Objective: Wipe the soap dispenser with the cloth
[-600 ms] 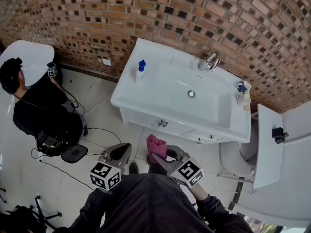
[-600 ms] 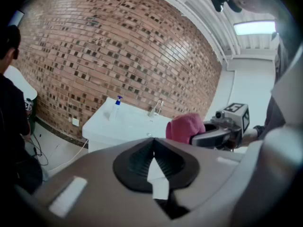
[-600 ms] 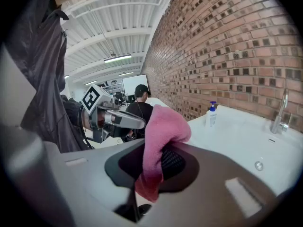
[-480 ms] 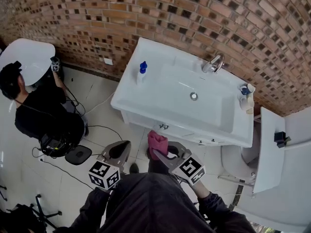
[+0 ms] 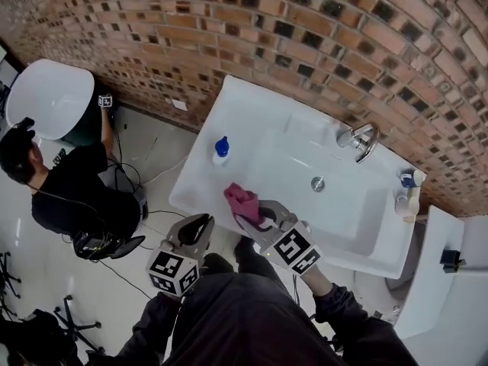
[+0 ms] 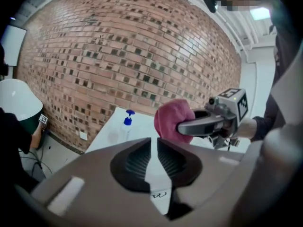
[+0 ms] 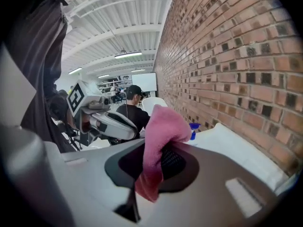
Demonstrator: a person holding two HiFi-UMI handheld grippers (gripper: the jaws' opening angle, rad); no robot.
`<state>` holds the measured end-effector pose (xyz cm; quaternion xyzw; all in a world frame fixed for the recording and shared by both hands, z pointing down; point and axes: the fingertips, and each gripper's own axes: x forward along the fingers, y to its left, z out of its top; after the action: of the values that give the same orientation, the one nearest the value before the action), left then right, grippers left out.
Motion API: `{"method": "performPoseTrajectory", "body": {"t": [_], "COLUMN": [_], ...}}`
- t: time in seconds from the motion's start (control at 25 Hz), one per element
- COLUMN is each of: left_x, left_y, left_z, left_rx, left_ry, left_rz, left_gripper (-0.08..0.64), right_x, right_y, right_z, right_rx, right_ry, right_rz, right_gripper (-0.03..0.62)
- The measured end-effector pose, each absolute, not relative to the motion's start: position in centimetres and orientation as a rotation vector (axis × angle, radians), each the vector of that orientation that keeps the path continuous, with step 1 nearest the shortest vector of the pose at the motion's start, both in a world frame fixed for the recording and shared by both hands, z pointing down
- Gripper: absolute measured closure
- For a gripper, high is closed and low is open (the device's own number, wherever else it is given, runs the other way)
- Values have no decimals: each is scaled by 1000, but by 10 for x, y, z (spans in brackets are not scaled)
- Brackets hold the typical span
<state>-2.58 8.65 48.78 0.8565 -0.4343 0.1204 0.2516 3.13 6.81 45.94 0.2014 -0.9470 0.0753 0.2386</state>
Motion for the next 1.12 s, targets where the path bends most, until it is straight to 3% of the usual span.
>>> {"method": "performPoseTrajectory", "body": {"t": [0.16, 0.48, 1.12], "left_x": [-19, -32, -61], "left_y": [57, 24, -16], "left_z": [490, 505, 518], "left_rx": [2300, 2268, 2297], "left_ry": [-1201, -1120, -1008], "left_rz": [340, 352, 335], "left_gripper": [489, 484, 483], "right_x": [29, -4, -25], "right_y": [-1, -87, -43], "right_z": [459, 484, 515], "right_rx": [504, 345, 201], "right_ry": [-2489, -2132, -2020], "right_rz": [34, -268, -249], "right_gripper": [535, 534, 535]}}
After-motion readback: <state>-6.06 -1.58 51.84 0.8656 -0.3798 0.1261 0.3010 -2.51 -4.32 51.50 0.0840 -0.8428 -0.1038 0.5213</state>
